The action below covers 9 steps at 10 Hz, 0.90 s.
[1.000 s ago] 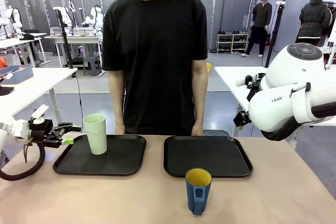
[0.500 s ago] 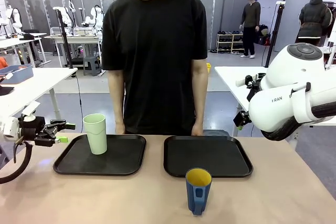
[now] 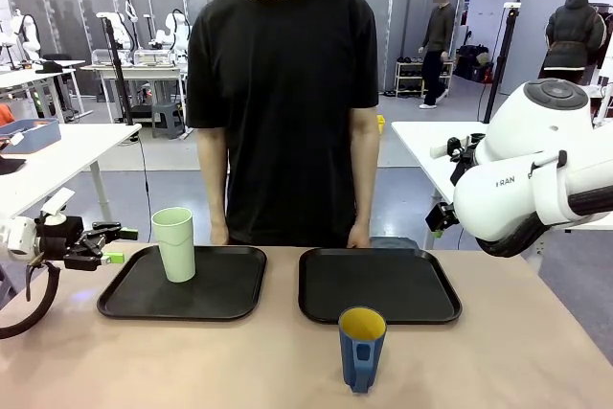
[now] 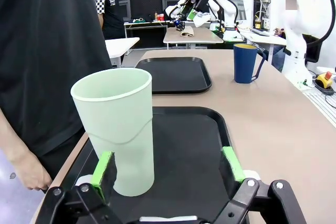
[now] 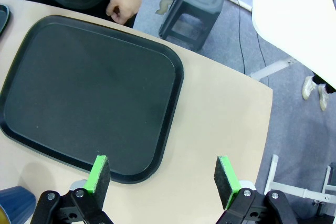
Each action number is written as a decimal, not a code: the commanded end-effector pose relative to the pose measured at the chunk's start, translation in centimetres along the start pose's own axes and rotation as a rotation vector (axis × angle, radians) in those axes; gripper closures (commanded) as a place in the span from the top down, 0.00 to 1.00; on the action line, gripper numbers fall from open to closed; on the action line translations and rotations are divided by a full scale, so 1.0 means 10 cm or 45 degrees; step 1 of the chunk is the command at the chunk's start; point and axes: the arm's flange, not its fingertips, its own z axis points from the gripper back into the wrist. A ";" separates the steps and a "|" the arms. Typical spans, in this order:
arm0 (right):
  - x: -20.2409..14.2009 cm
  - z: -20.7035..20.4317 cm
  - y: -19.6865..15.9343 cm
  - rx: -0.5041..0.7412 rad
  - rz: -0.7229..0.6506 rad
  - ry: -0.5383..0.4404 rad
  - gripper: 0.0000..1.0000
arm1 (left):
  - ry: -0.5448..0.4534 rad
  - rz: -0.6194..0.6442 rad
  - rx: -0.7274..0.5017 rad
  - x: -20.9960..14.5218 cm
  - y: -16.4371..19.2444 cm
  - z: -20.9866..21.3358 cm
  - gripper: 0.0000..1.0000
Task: Sort and store the cups by type.
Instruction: Pick up the Handle plastic cup and place it into the empty Flat Tray.
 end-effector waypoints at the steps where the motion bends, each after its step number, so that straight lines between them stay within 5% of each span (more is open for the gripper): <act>1: 0.01 -0.01 -0.01 -0.002 0.000 0.001 1.00 | -0.012 -0.013 -0.006 0.02 0.04 0.01 1.00; 4: 0.01 -0.01 -0.01 -0.002 0.000 0.001 1.00 | 0.000 -0.001 0.000 0.00 0.00 0.00 1.00; 9: 0.01 -0.01 -0.01 -0.002 0.000 0.001 1.00 | 0.887 0.040 0.072 0.78 -0.87 0.49 1.00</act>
